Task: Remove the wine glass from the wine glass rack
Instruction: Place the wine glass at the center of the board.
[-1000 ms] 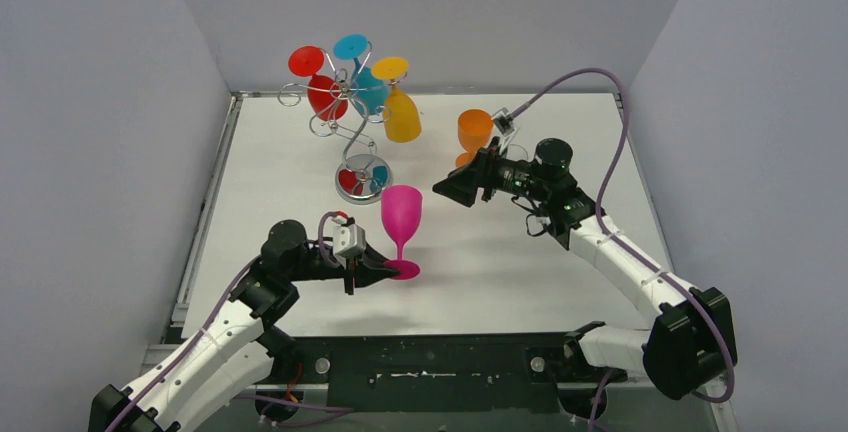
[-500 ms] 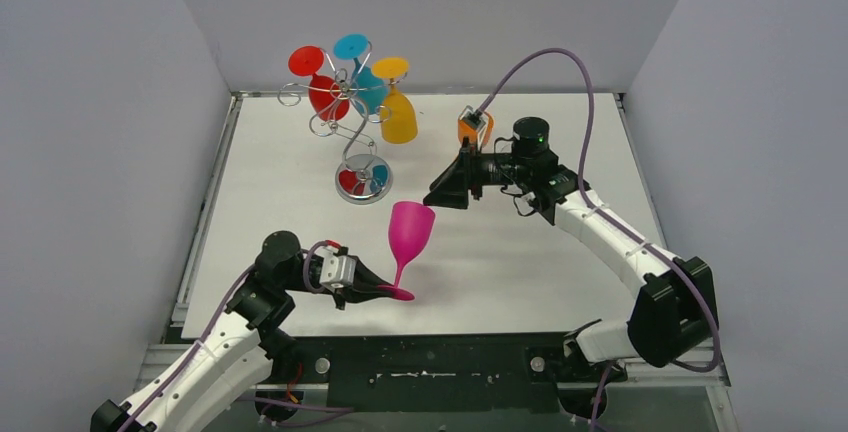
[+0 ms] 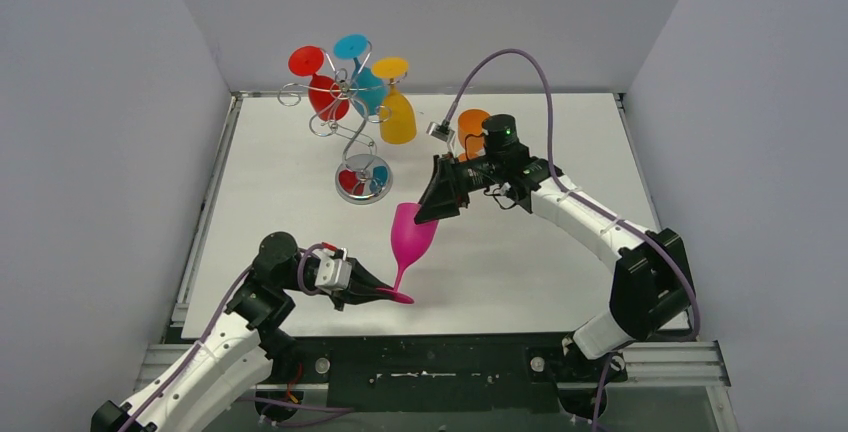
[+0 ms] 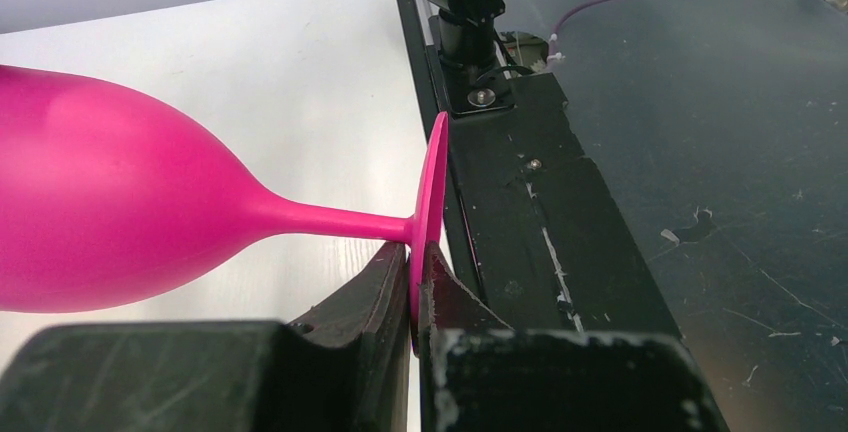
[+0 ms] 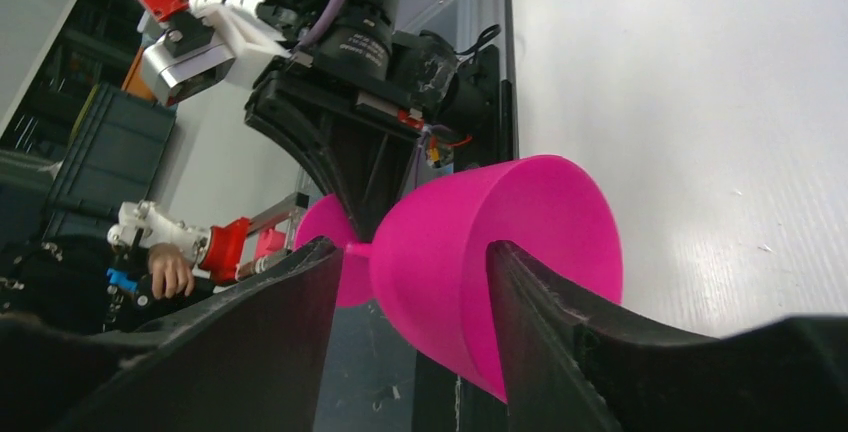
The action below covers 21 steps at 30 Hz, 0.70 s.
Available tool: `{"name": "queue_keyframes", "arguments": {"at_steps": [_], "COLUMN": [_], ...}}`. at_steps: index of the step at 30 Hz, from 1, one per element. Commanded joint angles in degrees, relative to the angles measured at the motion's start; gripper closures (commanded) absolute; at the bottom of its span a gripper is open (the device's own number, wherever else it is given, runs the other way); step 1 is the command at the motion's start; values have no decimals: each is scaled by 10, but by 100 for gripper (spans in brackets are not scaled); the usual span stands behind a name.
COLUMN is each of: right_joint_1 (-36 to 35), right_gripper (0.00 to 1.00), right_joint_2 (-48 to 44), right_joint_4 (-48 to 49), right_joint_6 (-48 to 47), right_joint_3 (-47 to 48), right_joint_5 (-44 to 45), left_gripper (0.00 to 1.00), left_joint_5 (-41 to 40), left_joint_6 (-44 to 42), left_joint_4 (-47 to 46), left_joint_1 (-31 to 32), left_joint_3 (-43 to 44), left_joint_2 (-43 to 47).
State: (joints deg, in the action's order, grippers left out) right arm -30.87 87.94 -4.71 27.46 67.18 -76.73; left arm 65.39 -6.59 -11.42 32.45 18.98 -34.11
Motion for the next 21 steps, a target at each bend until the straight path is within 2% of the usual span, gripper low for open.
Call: {"name": "queue_keyframes", "arguments": {"at_steps": [1,4,6,16,21], "right_joint_1": [1,1,-1,-8,-14], "right_gripper": [49,62,67,75,94], "right_joint_2": [12,18,20,24,21], "right_joint_4": [5,1,2,6,3], "right_joint_6": [3,3,3,4,-5], "right_joint_3": [35,38,40,48,45], "right_joint_5": [-67,-72,-78,-105,-111], "left_gripper": [100,100,100,100,100], "left_joint_5": [26,30,31,30,24], "left_joint_6": [-1,1,1,2,1], "left_joint_4": [-22,-22,-21,-22,-21], "left_joint_1": [-4,-3,-3,-4,-4], "left_joint_3": [1,0,0,-1,-1], "left_joint_2": [-4,-6,-6,-8,-8]}}
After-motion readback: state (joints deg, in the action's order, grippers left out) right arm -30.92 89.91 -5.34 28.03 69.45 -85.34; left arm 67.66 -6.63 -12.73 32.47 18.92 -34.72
